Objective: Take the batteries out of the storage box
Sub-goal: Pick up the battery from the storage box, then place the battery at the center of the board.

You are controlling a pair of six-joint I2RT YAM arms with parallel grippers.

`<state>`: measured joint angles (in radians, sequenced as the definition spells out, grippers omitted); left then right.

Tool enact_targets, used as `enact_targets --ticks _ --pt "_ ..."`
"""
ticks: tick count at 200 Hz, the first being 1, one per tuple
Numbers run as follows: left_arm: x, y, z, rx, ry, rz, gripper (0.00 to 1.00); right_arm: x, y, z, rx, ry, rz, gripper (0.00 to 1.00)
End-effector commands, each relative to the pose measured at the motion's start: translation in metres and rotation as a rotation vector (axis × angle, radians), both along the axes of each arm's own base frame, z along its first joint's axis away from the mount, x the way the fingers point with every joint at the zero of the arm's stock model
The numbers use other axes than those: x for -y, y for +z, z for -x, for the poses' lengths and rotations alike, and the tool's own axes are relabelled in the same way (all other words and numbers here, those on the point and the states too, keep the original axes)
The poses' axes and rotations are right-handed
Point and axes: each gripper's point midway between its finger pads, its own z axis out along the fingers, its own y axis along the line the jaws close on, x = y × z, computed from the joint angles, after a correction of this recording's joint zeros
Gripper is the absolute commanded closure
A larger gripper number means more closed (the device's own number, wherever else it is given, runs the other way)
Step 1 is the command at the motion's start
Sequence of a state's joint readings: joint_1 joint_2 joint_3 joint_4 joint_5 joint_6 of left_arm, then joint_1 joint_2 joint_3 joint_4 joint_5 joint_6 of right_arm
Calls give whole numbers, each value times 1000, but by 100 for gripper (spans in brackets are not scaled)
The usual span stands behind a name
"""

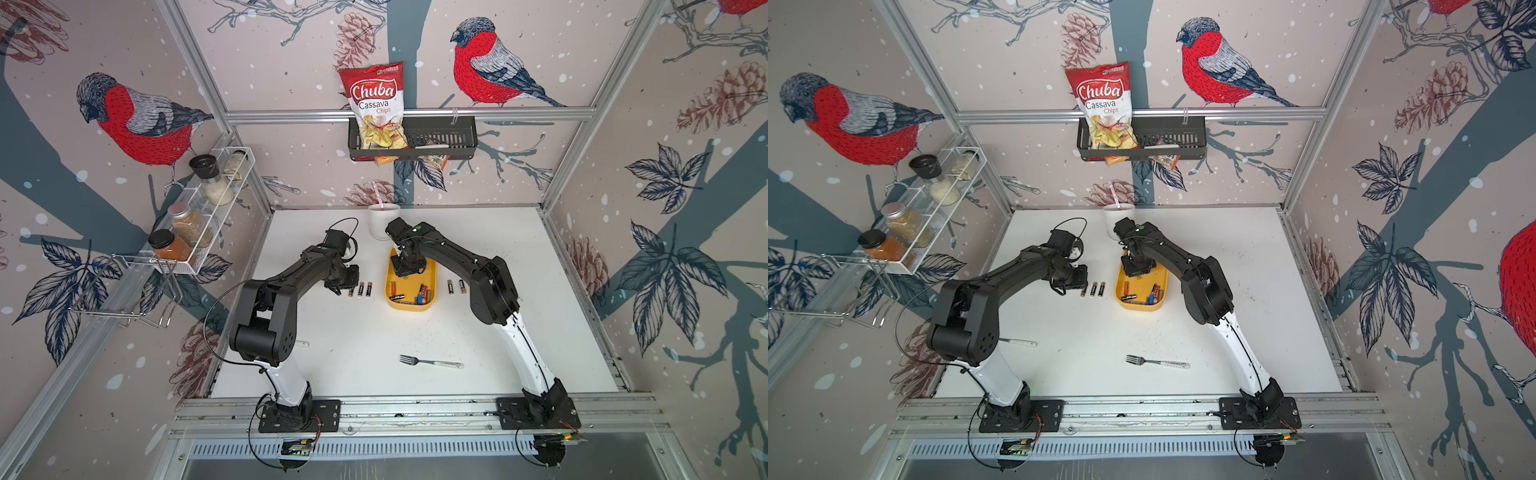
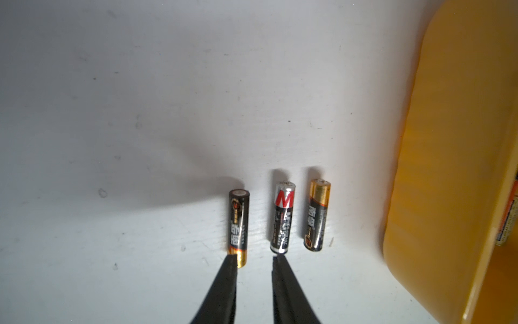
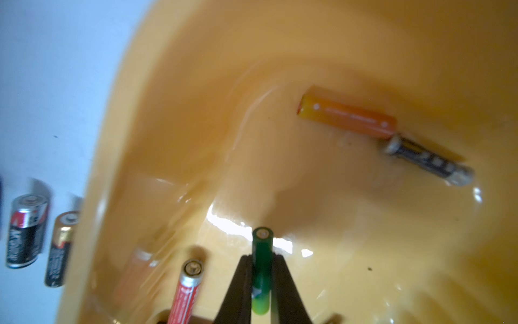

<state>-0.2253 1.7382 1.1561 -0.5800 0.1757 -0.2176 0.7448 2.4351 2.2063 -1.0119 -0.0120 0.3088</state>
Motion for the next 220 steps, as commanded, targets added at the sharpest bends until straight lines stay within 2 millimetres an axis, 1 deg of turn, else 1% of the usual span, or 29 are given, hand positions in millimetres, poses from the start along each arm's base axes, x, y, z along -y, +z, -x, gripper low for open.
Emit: enact_targets --ticks 1,26,46,76,110,134,155,163,166,167,168,193,220 --pt "2 4 -3 11 10 17 73 5 17 1 8 4 -8 84" --pt "2 6 -3 15 11 19 73 10 34 -2 24 -7 -28 83" --pt "3 7 -3 17 11 23 73 18 44 -5 36 -20 -30 83" --pt "4 7 -3 15 13 30 73 35 60 -10 56 -45 -27 83" --pt "5 10 -6 21 13 38 73 60 73 -13 74 -79 -13 83" --pt "7 11 -8 23 10 42 73 82 82 -15 88 -110 3 83" --pt "7 12 -10 24 9 44 73 102 92 -12 105 -135 17 83" --pt "7 12 -11 25 8 44 73 111 92 -11 103 -145 29 83" --pt "8 12 -11 27 8 45 73 114 96 -11 111 -150 28 83" --pt "8 12 -11 26 8 45 73 115 93 -10 105 -150 34 83" --pt "8 12 -11 26 8 46 73 116 96 -11 110 -153 32 83" --pt "10 12 -13 27 5 53 73 149 94 -6 107 -191 68 83" --pt "10 12 -14 26 0 53 73 183 82 1 90 -236 105 83"
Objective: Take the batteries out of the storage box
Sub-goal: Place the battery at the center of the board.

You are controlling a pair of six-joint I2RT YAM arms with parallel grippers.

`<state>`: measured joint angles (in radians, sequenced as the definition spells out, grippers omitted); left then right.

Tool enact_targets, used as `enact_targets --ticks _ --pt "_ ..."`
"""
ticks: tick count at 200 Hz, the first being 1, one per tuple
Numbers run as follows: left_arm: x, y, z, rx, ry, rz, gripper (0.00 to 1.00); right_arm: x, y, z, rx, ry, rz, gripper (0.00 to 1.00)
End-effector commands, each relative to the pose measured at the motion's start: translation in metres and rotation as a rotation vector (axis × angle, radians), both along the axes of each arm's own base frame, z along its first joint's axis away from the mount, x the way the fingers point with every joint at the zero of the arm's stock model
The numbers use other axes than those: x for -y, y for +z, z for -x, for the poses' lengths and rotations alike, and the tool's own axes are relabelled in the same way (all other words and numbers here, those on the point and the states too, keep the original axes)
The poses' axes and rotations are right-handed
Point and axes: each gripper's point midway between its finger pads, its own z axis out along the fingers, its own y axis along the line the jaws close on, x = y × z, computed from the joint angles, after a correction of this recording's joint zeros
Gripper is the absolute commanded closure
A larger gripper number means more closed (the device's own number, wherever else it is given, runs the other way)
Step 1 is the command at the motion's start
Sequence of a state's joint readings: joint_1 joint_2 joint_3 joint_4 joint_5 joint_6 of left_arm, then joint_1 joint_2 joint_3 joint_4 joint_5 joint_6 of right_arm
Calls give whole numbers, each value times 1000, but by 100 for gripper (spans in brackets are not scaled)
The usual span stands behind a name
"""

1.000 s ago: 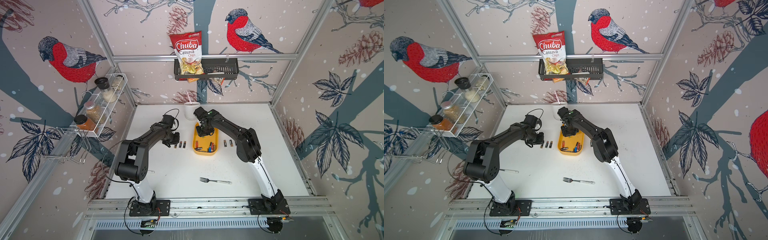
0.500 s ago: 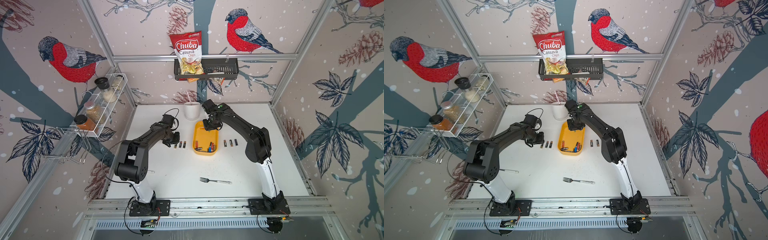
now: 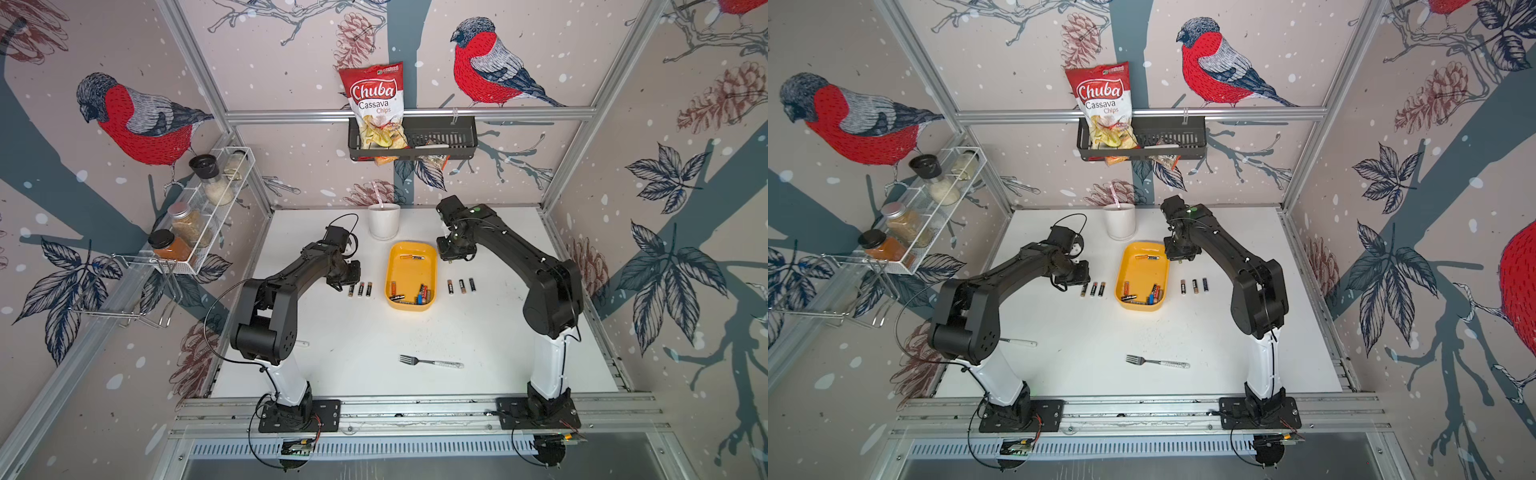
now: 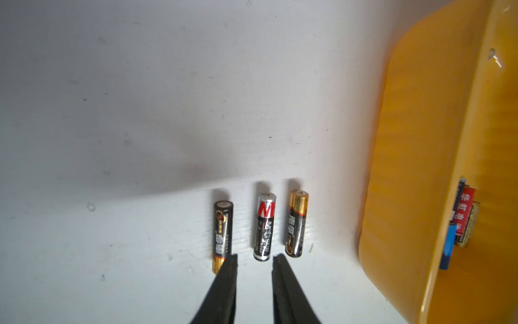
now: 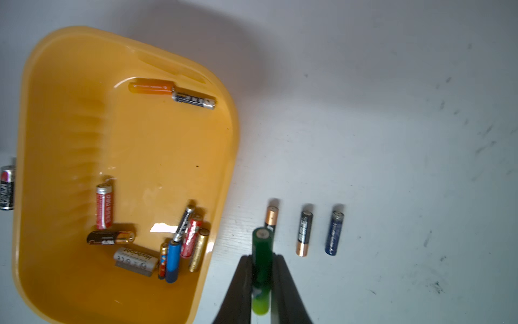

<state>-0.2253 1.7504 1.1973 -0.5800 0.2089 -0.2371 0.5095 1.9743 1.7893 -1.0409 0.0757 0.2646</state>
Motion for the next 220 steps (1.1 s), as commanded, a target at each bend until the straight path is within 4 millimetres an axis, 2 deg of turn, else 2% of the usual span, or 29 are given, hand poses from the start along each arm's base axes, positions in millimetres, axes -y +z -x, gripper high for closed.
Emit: enact_targets --ticks 1,43,90,158,220 --pt "2 2 -4 10 -7 11 73 25 -3 1 17 -24 38 83" --pt "2 0 -2 5 -10 10 73 68 -32 15 -29 -81 85 83" --pt "2 -2 -2 1 -7 9 73 95 -64 21 -73 -120 117 83" --pt "1 -2 -1 -3 -6 5 73 105 -89 17 -107 -133 118 83" --pt "1 -4 0 -11 -4 3 73 106 -102 15 -132 -128 116 83"
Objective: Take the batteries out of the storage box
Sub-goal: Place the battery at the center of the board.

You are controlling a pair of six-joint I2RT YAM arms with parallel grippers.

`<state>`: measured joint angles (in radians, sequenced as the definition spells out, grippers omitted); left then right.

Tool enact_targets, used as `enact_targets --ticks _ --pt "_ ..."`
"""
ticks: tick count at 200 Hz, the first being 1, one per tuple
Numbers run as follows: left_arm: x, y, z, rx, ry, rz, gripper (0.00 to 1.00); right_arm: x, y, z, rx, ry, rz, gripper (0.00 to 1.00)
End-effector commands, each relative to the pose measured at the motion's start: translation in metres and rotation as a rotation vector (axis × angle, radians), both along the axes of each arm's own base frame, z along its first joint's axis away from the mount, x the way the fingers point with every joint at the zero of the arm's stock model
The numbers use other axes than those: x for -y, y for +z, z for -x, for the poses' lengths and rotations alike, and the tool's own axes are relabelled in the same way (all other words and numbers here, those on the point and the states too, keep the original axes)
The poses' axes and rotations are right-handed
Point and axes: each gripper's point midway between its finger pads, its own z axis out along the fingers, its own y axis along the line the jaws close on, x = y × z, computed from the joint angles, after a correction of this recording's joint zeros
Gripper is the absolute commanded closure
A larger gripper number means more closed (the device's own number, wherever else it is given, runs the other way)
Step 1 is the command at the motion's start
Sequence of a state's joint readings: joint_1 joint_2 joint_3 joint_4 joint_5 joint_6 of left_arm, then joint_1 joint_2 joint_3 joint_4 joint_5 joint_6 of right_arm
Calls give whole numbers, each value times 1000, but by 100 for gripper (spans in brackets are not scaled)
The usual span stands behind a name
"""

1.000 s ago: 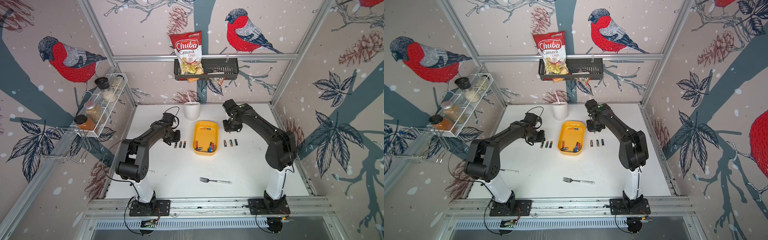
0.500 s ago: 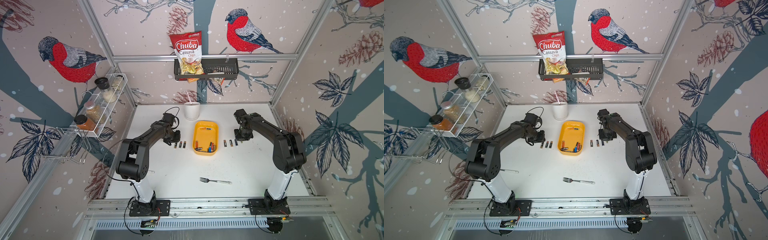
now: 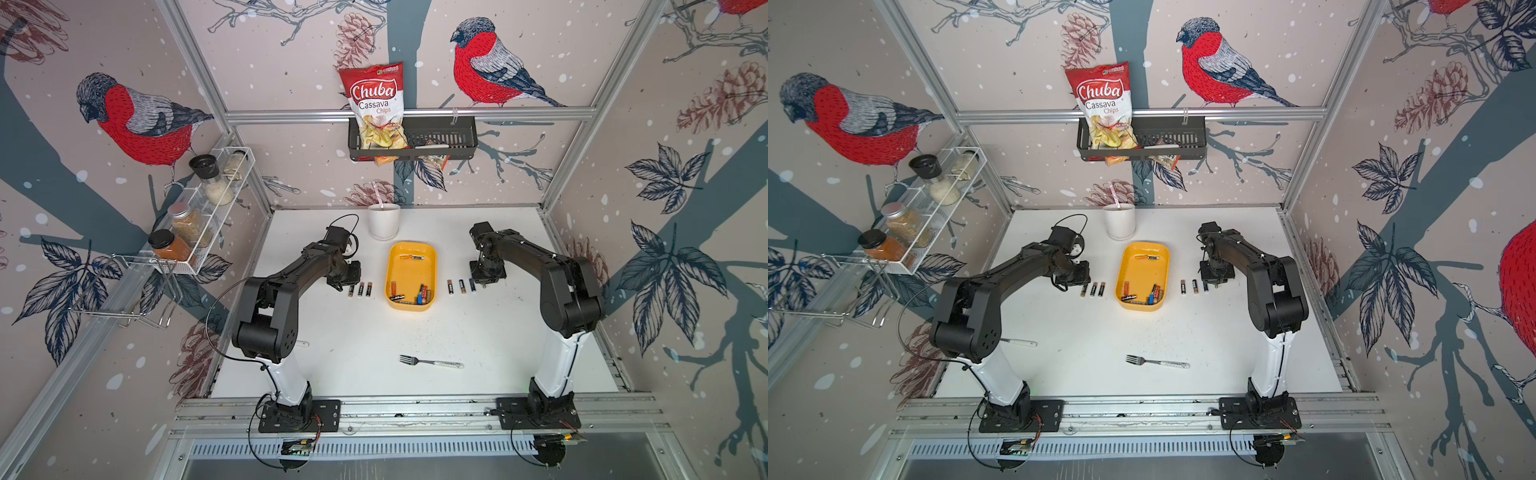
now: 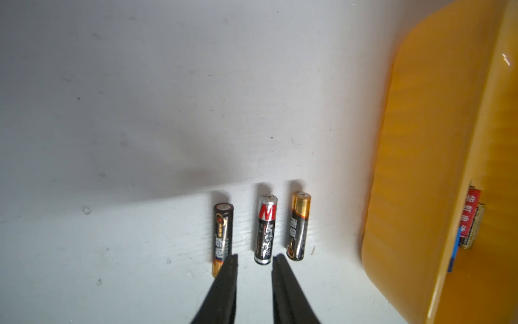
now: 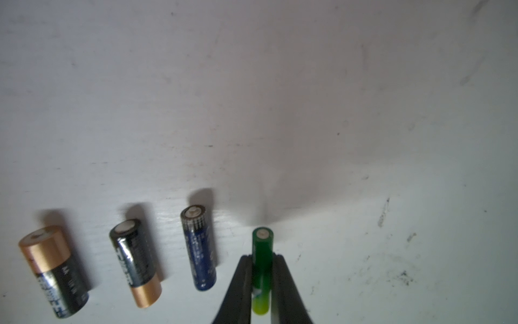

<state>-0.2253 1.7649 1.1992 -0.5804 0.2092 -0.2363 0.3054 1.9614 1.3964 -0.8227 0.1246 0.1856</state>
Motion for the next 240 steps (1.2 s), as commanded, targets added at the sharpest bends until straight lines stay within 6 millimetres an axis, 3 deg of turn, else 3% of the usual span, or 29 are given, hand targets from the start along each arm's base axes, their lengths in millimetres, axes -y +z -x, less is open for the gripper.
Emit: enact_targets --ticks 1,157,240 --pt "1 0 -1 1 -3 5 73 -1 -3 -1 -2 6 -9 83" --pt "0 -2 2 -3 -1 2 73 -4 -19 3 -41 19 -14 83" --pt "-1 1 3 0 2 0 73 -4 -17 2 -32 16 -13 78"
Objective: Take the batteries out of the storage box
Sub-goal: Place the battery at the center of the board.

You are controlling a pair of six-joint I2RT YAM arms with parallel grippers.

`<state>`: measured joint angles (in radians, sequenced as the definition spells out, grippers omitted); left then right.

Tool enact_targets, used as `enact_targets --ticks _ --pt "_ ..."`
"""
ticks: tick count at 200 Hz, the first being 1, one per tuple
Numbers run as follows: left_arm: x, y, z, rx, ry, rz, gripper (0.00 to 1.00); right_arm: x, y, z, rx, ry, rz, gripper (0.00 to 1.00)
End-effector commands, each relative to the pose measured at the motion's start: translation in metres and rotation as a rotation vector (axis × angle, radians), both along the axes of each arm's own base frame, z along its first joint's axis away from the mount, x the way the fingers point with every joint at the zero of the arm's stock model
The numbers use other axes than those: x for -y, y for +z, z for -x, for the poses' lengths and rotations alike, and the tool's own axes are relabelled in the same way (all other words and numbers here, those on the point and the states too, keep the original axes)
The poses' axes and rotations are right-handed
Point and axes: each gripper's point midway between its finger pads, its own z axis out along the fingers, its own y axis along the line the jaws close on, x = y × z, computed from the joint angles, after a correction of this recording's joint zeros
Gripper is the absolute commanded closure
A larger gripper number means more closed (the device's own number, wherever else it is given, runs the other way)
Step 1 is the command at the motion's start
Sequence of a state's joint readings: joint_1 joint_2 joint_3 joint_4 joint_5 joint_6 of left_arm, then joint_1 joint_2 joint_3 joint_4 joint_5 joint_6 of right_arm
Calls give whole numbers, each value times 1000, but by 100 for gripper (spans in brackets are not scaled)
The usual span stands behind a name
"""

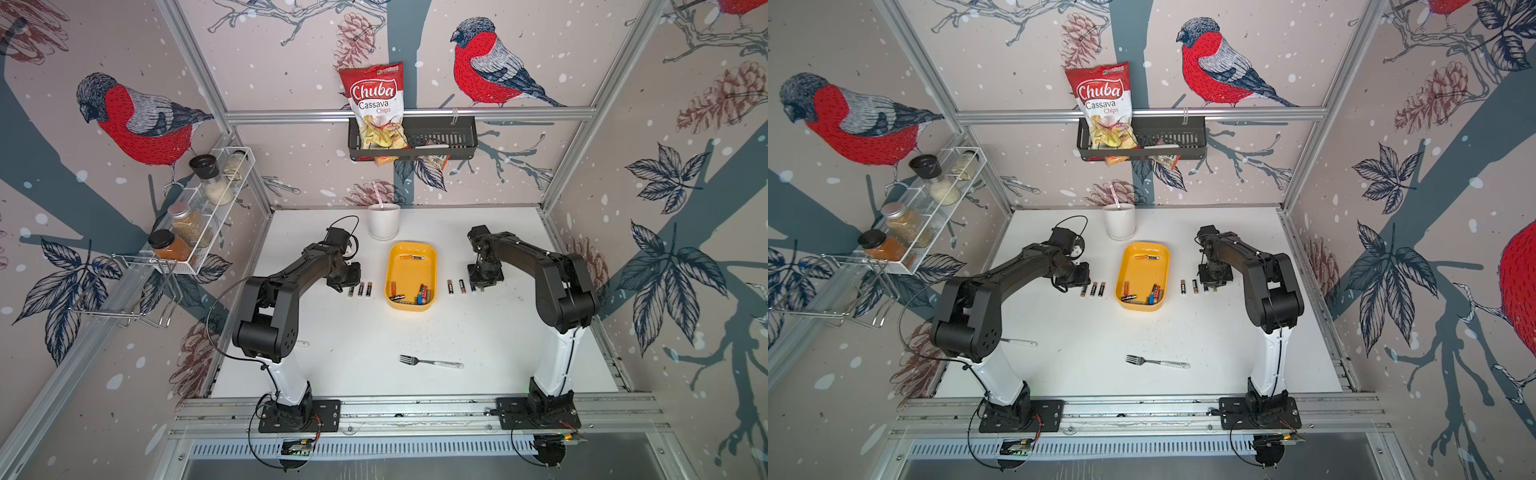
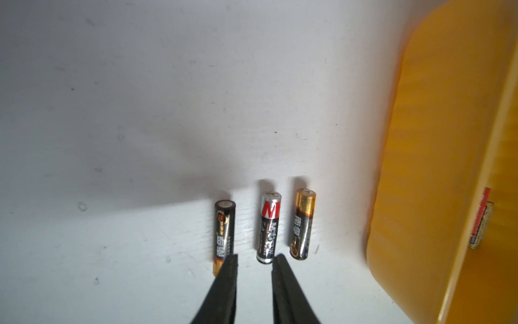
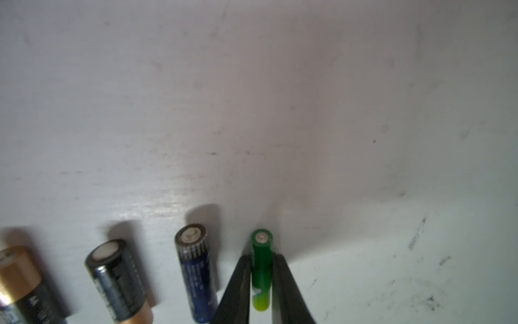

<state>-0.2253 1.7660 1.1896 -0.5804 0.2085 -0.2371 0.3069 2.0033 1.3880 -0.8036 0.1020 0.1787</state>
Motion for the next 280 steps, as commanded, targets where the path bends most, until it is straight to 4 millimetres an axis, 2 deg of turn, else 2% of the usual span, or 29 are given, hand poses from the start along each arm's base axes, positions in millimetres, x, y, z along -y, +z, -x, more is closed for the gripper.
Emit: enact_targets --ticks 1,119,165,218,245,280 --pt "0 4 0 9 2 3 73 0 1 -1 5 6 -2 78" --pt "0 12 -3 22 2 0 73 0 11 -6 25 5 -5 74" --pt "-1 26 -9 45 9 -14 73 -2 18 -8 32 7 -8 74" --pt "0 54 -16 96 11 -54 73 -9 39 -15 74 4 -34 74" --pt "9 73 -19 129 -4 -95 73 -15 51 -20 99 7 -53 74" --pt "41 89 -14 153 -49 -110 73 -25 67 -28 133 10 -93 73"
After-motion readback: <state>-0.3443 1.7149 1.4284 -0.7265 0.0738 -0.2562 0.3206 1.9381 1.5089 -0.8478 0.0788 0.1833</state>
